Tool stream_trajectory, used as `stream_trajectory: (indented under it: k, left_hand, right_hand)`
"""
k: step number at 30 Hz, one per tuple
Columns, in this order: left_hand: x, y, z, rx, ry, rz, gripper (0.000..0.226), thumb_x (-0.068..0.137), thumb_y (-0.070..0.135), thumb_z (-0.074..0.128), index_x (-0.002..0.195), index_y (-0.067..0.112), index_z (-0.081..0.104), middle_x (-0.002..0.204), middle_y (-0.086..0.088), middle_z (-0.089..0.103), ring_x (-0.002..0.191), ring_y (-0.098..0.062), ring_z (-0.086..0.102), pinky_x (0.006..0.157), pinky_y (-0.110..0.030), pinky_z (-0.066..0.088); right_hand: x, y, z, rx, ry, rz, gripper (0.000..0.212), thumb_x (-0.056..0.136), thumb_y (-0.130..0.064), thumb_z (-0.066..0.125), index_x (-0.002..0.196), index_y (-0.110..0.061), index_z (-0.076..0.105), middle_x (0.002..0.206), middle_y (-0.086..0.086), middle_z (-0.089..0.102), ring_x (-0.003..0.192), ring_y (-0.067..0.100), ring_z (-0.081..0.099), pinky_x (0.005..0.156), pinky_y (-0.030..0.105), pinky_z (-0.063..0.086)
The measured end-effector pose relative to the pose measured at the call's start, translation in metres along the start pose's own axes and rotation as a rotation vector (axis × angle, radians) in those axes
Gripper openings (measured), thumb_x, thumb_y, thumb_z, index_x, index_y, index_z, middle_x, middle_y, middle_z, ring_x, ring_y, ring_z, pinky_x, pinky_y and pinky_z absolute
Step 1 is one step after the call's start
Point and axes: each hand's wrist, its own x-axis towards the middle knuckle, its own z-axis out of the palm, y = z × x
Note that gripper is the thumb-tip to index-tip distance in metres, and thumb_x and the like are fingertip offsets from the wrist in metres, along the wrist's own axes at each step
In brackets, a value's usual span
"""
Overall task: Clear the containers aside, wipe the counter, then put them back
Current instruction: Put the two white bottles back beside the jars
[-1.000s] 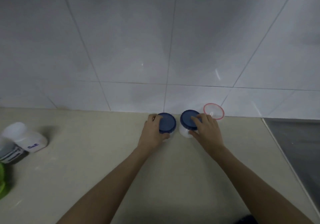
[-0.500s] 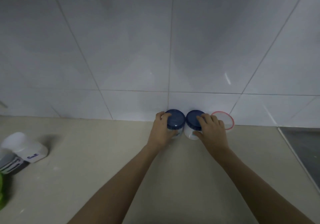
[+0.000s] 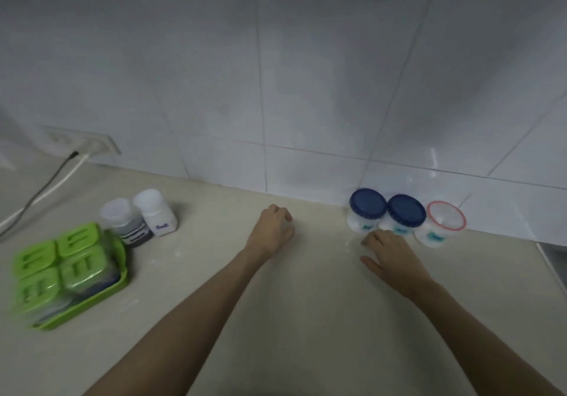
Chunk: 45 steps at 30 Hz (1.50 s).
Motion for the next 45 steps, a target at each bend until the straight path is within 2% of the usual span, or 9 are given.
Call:
stream_trajectory:
  k: [6, 12, 18, 22, 24, 27, 30, 36, 45]
  left_hand:
    - [-0.041, -0.072, -0.084, 0.084, 0.026, -0.05, 0.025, 0.089, 0.024, 0.056, 0.108, 0.008, 0.06, 0.112, -0.012, 0.06, 0.108, -0.029, 0.052, 0.092, -0.037, 0.041]
    - [-0.071, -0.155, -0.17, 0.352, 0.272, -0.074, 0.029, 0.08, 0.027, 0.053, 0.102, 0.011, 0.062, 0.105, -0.012, 0.062, 0.101, -0.035, 0.054, 0.083, -0.042, 0.041]
    - [-0.099, -0.226, -0.193, 0.363, 0.151, -0.313, 0.055, 0.086, 0.032, 0.056, 0.137, 0.02, 0.039, 0.148, -0.007, 0.035, 0.129, -0.032, 0.038, 0.102, -0.044, 0.035]
    - [-0.108, -0.248, -0.198, 0.386, 0.156, -0.256, 0.044, 0.089, 0.031, 0.053, 0.131, 0.021, 0.042, 0.14, -0.003, 0.042, 0.116, -0.03, 0.049, 0.09, -0.042, 0.044]
    - [-0.109, -0.254, -0.202, 0.389, 0.185, -0.232, 0.037, 0.088, 0.03, 0.055, 0.121, 0.019, 0.045, 0.13, -0.002, 0.047, 0.109, -0.027, 0.053, 0.084, -0.041, 0.046]
    - [-0.106, -0.258, -0.207, 0.367, 0.183, -0.237, 0.04, 0.087, 0.03, 0.057, 0.121, 0.02, 0.041, 0.123, -0.003, 0.049, 0.107, -0.028, 0.055, 0.081, -0.041, 0.047]
    - [-0.1, -0.255, -0.208, 0.359, 0.137, -0.225, 0.053, 0.087, 0.031, 0.056, 0.134, 0.022, 0.034, 0.124, -0.007, 0.046, 0.107, -0.032, 0.054, 0.083, -0.044, 0.048]
    - [-0.081, -0.251, -0.21, 0.386, 0.037, -0.18, 0.05, 0.084, 0.029, 0.061, 0.13, 0.021, 0.041, 0.12, -0.012, 0.047, 0.106, -0.035, 0.05, 0.083, -0.044, 0.047]
    - [0.004, -0.151, -0.153, 0.165, -0.227, 0.074, 0.054, 0.079, 0.033, 0.07, 0.123, 0.016, 0.044, 0.124, -0.007, 0.055, 0.112, -0.026, 0.047, 0.09, -0.037, 0.041]
  right_hand:
    - [0.062, -0.119, -0.014, 0.107, -0.235, -0.172, 0.029, 0.094, -0.034, 0.046, 0.115, -0.016, 0.054, 0.113, 0.005, 0.057, 0.103, 0.023, 0.054, 0.088, 0.032, 0.04]
    - [0.128, -0.253, -0.023, 0.181, -0.196, -0.315, 0.026, 0.092, -0.031, 0.047, 0.112, -0.016, 0.054, 0.108, 0.006, 0.062, 0.103, 0.025, 0.056, 0.086, 0.032, 0.041]
    - [0.177, -0.35, -0.013, 0.183, -0.176, -0.343, 0.072, 0.087, -0.031, 0.056, 0.146, -0.014, 0.017, 0.155, 0.007, 0.018, 0.134, 0.028, 0.031, 0.105, 0.041, 0.037]
    - [0.213, -0.39, -0.006, 0.089, -0.105, -0.378, 0.077, 0.088, -0.02, 0.057, 0.149, -0.026, 0.01, 0.159, 0.007, 0.002, 0.142, 0.029, 0.017, 0.114, 0.046, 0.023]
    - [0.23, -0.405, -0.003, 0.064, -0.151, -0.364, 0.073, 0.09, -0.018, 0.057, 0.148, -0.026, 0.013, 0.159, 0.007, 0.006, 0.142, 0.03, 0.018, 0.115, 0.046, 0.022]
    - [0.243, -0.42, -0.003, 0.137, -0.164, -0.333, 0.053, 0.088, -0.013, 0.056, 0.136, -0.021, 0.035, 0.145, 0.011, 0.033, 0.122, 0.032, 0.041, 0.097, 0.043, 0.043]
    - [0.246, -0.419, -0.005, 0.133, -0.157, -0.357, 0.042, 0.087, -0.013, 0.057, 0.126, -0.019, 0.042, 0.13, 0.01, 0.042, 0.109, 0.032, 0.045, 0.086, 0.043, 0.047]
    - [0.234, -0.372, -0.012, 0.289, -0.203, -0.294, 0.054, 0.08, -0.024, 0.067, 0.127, -0.018, 0.041, 0.127, 0.008, 0.046, 0.11, 0.031, 0.051, 0.091, 0.04, 0.045]
    - [0.19, -0.194, -0.044, 0.28, -0.161, 0.054, 0.053, 0.077, -0.027, 0.069, 0.124, -0.017, 0.048, 0.12, 0.01, 0.054, 0.103, 0.032, 0.055, 0.088, 0.039, 0.047]
